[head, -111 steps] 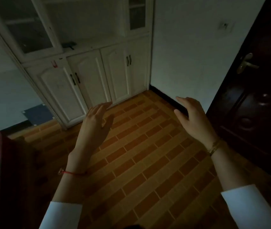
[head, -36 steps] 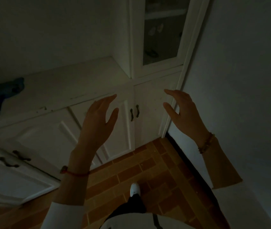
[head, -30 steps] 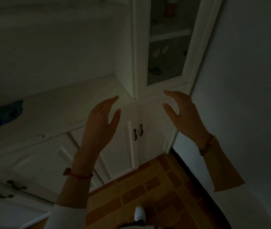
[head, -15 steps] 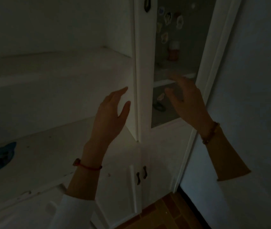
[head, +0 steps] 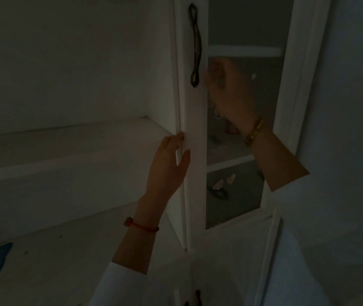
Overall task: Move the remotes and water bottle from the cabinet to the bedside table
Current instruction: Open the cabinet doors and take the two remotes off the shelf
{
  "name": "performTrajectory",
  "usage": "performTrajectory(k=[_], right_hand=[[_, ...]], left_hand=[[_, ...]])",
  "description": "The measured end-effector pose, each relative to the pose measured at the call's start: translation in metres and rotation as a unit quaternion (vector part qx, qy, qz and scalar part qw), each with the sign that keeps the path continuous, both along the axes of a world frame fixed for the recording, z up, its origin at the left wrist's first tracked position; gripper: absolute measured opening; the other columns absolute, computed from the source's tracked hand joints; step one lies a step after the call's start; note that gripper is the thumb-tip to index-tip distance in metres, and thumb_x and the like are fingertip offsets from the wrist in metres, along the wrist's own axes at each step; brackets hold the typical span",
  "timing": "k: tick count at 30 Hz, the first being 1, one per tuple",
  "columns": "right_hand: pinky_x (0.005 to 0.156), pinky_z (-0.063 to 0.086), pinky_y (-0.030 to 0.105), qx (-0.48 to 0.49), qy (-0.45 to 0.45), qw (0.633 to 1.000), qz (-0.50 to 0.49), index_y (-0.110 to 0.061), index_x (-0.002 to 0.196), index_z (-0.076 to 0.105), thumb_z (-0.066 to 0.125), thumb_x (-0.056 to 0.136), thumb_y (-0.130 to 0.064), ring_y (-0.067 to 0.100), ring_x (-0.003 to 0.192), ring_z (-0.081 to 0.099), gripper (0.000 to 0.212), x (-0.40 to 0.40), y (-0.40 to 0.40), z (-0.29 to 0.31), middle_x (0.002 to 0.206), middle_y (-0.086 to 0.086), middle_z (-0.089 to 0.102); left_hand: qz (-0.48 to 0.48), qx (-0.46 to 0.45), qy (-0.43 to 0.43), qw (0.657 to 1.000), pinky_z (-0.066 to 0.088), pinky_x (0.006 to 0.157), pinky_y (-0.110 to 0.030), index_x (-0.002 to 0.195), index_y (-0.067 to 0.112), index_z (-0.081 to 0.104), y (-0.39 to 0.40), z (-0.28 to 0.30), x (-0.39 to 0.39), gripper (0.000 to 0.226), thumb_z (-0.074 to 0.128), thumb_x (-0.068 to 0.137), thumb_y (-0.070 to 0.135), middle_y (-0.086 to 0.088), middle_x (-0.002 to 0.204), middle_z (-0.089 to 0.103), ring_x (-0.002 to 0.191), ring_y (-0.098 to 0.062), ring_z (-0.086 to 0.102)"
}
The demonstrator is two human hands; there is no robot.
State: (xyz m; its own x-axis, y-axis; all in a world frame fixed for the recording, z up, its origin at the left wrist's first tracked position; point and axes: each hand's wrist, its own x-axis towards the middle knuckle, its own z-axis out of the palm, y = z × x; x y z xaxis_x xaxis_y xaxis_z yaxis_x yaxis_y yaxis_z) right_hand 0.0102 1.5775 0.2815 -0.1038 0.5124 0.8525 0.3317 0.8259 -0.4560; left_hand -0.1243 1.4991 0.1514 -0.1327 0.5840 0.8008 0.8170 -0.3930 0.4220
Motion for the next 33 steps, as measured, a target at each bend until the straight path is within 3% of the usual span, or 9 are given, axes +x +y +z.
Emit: performTrajectory(k=[3,6,12,16,20,22,27,29,33], right_hand=[[0.081,0.053,0.036,0.014,0.051,0.999,0.013,-0.007,0.112,0.055,0.060,0.083,-0.030,0.014,0.082,0.058,0.036,-0.016,0.011,0.019,0.102,0.010,0.061],[0.073,0.049,0.014,-0.015,0.083,0.996,0.034,-0.006,0.106,0.054,0.065,0.083,-0.018,0.005,0.072,0.052,0.028,-0.021,0.017,0.028,0.095,0.008,0.059],[0.069,0.041,0.005,-0.008,0.059,0.998,0.035,-0.006,0.101,0.060,0.064,0.083,-0.018,0.007,0.078,0.052,0.022,-0.021,0.017,0.029,0.103,0.008,0.055],[0.075,0.040,0.018,-0.017,0.029,0.999,0.035,-0.003,0.097,0.059,0.064,0.083,-0.018,0.016,0.086,0.052,0.021,-0.025,0.011,0.034,0.103,0.014,0.055],[0.066,0.034,0.012,-0.020,0.005,0.999,0.030,0.001,0.099,0.058,0.063,0.085,-0.015,0.014,0.085,0.048,0.021,-0.021,0.008,0.039,0.102,0.011,0.051],[0.063,0.034,0.009,-0.021,0.000,0.999,0.027,0.001,0.099,0.057,0.062,0.085,-0.015,0.014,0.086,0.047,0.021,-0.020,0.005,0.039,0.100,0.009,0.048],[0.063,0.034,0.012,-0.040,0.012,0.999,0.028,-0.002,0.099,0.057,0.060,0.086,-0.018,0.014,0.087,0.047,0.021,-0.023,0.002,0.037,0.099,0.005,0.045],[0.065,0.037,0.008,-0.042,0.022,0.998,0.030,-0.004,0.098,0.057,0.060,0.087,-0.020,0.013,0.087,0.048,0.019,-0.024,0.002,0.036,0.099,0.005,0.046],[0.070,0.040,0.015,-0.023,0.058,0.998,0.026,-0.005,0.092,0.056,0.061,0.086,-0.020,0.016,0.085,0.049,0.016,-0.028,0.003,0.033,0.096,0.006,0.048]], left_hand=[[0.011,0.007,-0.004,1.000,0.037,0.089,-0.010,0.134,0.005,0.049,0.007,0.002,0.000,0.044,0.057,0.092,0.016,-0.009,0.115,0.058,0.099,-0.014,0.057],[0.021,0.010,-0.006,1.000,0.035,0.086,-0.005,0.135,0.006,0.049,0.011,0.003,0.000,0.045,0.057,0.091,0.017,-0.007,0.115,0.057,0.098,-0.012,0.056],[0.022,0.012,-0.005,1.000,0.030,0.086,0.005,0.135,0.008,0.048,0.010,0.002,0.004,0.045,0.057,0.092,0.016,-0.006,0.116,0.056,0.099,-0.009,0.054],[0.018,0.009,-0.001,1.000,0.032,0.090,0.000,0.137,0.005,0.046,0.008,0.002,0.006,0.048,0.057,0.092,0.015,-0.008,0.118,0.054,0.101,-0.009,0.050],[-0.005,-0.003,-0.025,1.000,0.043,0.101,-0.026,0.141,0.008,0.041,0.004,-0.003,0.007,0.052,0.056,0.093,0.016,-0.007,0.125,0.052,0.111,-0.016,0.053],[-0.014,-0.013,-0.034,0.999,0.044,0.103,-0.031,0.143,0.011,0.039,0.001,-0.006,0.008,0.053,0.056,0.093,0.018,-0.006,0.130,0.050,0.115,-0.017,0.053],[-0.028,-0.024,-0.041,0.998,0.036,0.092,-0.009,0.144,0.012,0.034,-0.001,-0.009,0.009,0.057,0.057,0.092,0.018,-0.007,0.133,0.047,0.108,-0.007,0.050],[-0.034,-0.027,-0.047,0.998,0.034,0.091,-0.007,0.145,0.013,0.033,-0.001,-0.008,0.009,0.058,0.057,0.093,0.018,-0.007,0.132,0.047,0.107,-0.008,0.050],[-0.034,-0.032,-0.041,0.998,0.039,0.093,-0.015,0.146,0.012,0.031,0.004,-0.003,0.006,0.059,0.056,0.093,0.021,-0.008,0.129,0.046,0.108,-0.011,0.051]])
